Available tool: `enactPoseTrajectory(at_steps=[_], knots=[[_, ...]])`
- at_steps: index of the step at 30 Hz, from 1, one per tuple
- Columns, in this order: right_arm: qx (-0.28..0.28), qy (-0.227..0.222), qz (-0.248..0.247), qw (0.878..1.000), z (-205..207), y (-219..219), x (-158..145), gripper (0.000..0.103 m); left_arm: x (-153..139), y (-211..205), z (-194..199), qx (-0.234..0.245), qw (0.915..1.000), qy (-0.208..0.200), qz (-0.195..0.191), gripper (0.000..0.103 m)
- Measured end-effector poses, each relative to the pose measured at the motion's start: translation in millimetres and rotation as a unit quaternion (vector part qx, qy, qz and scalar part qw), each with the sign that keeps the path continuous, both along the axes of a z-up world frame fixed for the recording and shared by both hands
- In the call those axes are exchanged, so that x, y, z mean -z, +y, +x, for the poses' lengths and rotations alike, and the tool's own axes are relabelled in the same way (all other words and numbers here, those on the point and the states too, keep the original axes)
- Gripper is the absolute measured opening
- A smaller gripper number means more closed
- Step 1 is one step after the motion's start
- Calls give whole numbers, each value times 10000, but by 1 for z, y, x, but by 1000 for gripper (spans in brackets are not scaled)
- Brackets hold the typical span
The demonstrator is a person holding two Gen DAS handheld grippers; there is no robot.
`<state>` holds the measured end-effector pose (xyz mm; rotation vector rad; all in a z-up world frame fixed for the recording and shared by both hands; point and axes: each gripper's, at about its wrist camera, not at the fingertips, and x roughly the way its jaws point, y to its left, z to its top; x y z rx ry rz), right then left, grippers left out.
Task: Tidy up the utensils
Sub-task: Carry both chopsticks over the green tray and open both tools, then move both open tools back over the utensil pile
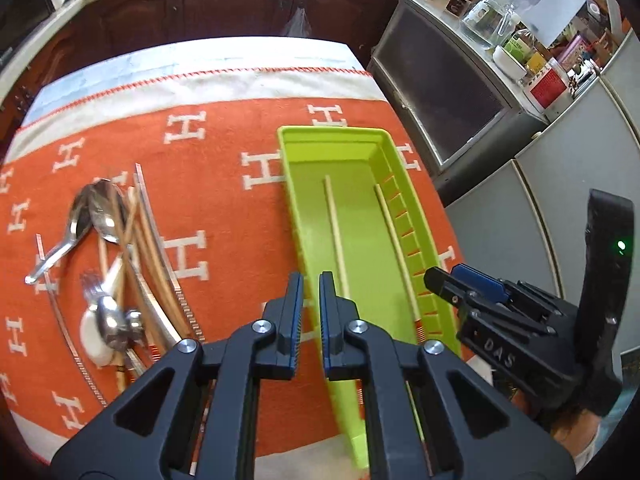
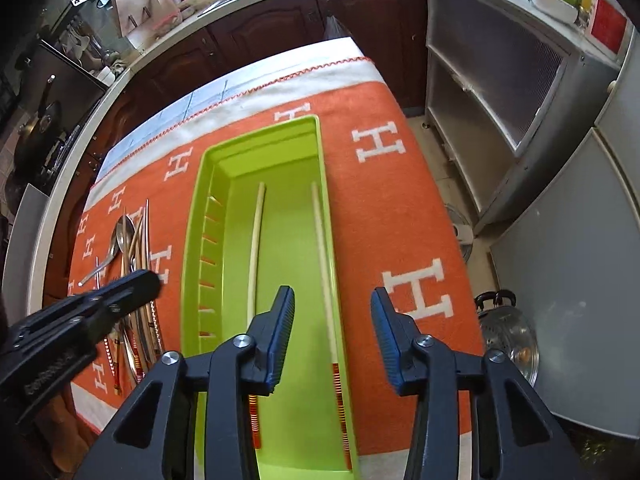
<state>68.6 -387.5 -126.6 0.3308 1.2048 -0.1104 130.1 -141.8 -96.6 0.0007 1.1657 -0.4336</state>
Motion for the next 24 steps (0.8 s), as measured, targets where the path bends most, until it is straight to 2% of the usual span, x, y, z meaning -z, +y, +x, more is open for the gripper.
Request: enactPoseTrajectory(at_steps=[3,6,10,16,19,21,23,24], knots=[[-133,43,-46,9999,0,11,6,24,-8,22,-8,-60,9999,-122,87,5],[-208,56,-228,9995,0,23,6,24,-16,51,-15,-216,9993,-262,151,8],[-221,80,-17,9997,1,31,4,24,-23,90,-22,-463,9975,-405,339,8],[-167,52,-450,9988,-9,43,-9,24,-28,161,-34,-1048,9918,-432,595,10],[-259,-125,-546,9981,-20,61,-28,27,-31,193,-42,-1265,9892,-426,609,20],[-318,-320,-452,9980,-27,73,-41,32,-34,208,-49,-1381,9873,-494,615,37],[-383,-579,-310,9971,-35,88,-56,34,-39,222,-55,-1461,9857,-605,577,48],[-423,-697,-265,9963,-38,96,-63,35,-42,229,-59,-1493,9849,-677,549,51]])
